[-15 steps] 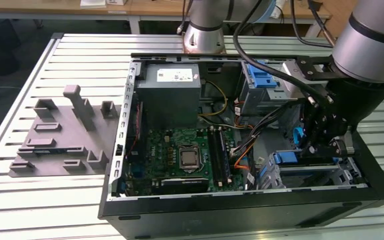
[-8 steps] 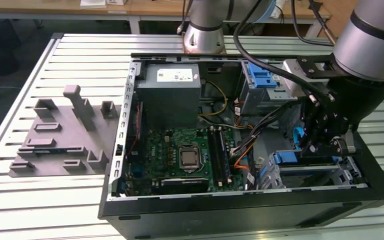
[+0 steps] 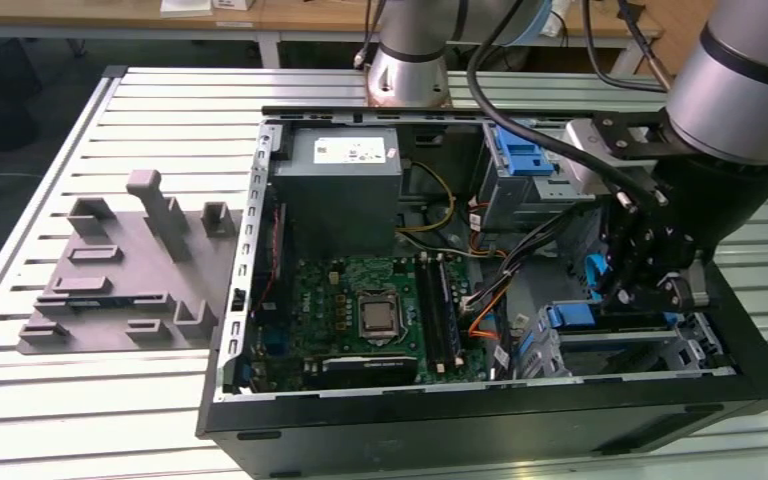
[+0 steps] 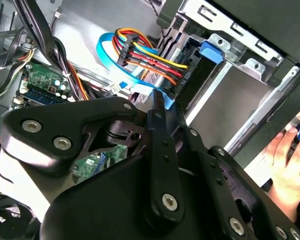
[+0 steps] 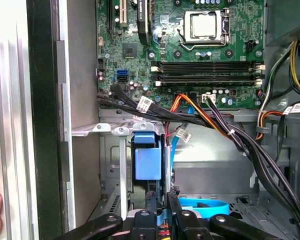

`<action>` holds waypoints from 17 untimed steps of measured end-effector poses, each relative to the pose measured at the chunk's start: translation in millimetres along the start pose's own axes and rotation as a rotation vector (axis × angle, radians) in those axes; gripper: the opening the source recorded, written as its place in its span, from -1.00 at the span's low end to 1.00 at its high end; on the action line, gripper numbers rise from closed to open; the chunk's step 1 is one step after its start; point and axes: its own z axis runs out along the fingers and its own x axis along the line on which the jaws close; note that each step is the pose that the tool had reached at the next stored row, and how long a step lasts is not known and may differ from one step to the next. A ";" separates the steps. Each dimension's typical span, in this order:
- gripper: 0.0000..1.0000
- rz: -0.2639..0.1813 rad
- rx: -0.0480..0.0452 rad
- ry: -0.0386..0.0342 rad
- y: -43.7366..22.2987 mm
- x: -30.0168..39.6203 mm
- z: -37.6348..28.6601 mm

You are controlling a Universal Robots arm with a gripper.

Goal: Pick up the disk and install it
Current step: 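Insert the second disk wire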

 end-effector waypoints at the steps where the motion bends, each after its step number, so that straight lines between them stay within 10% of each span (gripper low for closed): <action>1: -0.54 0.000 -0.0001 -0.0026 0.0 0.1 0.1; 17: -0.69 0.002 -0.0012 -0.0292 -0.2 0.8 -2.7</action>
